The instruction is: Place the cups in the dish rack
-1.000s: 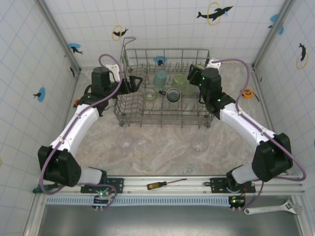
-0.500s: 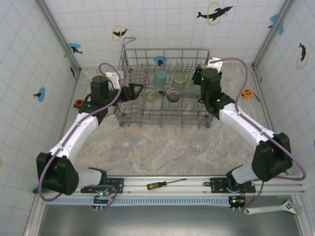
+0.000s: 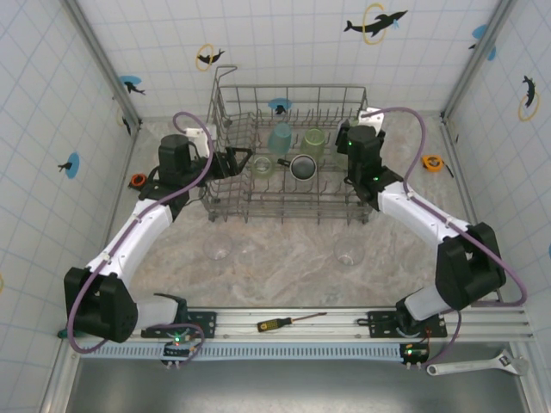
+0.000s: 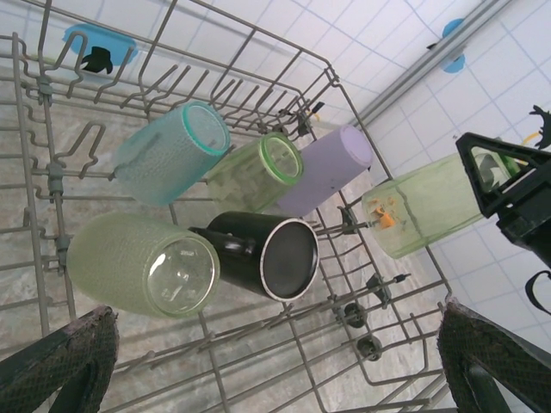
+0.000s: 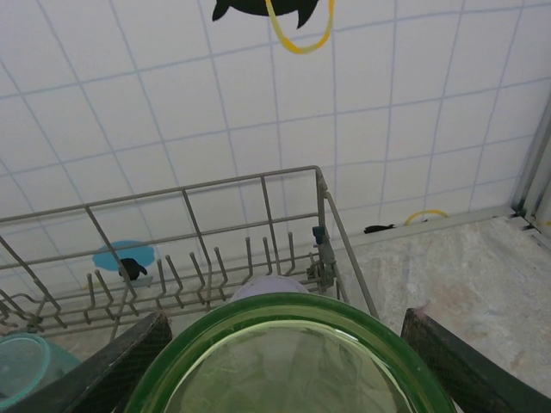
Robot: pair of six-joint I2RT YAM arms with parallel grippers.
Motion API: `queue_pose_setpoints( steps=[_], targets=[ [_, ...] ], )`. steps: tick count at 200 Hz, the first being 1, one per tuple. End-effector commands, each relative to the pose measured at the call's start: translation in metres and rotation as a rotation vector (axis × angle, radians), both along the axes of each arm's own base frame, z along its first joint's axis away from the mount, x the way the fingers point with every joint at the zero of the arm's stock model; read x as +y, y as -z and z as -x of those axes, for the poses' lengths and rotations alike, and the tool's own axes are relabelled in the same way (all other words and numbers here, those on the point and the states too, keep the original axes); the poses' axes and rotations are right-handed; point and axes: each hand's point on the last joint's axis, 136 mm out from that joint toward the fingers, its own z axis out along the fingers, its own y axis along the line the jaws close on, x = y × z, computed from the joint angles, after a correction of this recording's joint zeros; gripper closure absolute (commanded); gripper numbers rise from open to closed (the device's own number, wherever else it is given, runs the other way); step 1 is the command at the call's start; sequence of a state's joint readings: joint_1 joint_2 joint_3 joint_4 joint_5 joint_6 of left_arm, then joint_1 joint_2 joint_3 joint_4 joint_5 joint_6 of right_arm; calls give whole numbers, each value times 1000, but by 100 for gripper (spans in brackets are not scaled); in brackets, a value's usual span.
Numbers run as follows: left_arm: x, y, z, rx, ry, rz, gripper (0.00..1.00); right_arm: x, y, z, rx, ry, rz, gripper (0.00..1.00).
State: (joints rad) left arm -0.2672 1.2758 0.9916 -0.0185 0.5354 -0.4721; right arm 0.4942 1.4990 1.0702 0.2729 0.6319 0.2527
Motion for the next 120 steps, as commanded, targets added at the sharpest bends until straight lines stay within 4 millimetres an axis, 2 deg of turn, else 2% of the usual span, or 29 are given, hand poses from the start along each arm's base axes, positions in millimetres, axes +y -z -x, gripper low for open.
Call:
queue_pose_setpoints(
  steps=[1, 40, 120],
  targets=[
    [-1, -11, 2, -32, 13, 24, 3, -7, -8, -5, -61, 38, -22, 48],
    [-4, -7, 3, -16, 30, 31, 2, -12, 2, -10, -52, 50, -16, 49],
    [-4, -8, 3, -21, 30, 31, 2, -7, 20, -20, -42, 41, 18, 49]
  ],
)
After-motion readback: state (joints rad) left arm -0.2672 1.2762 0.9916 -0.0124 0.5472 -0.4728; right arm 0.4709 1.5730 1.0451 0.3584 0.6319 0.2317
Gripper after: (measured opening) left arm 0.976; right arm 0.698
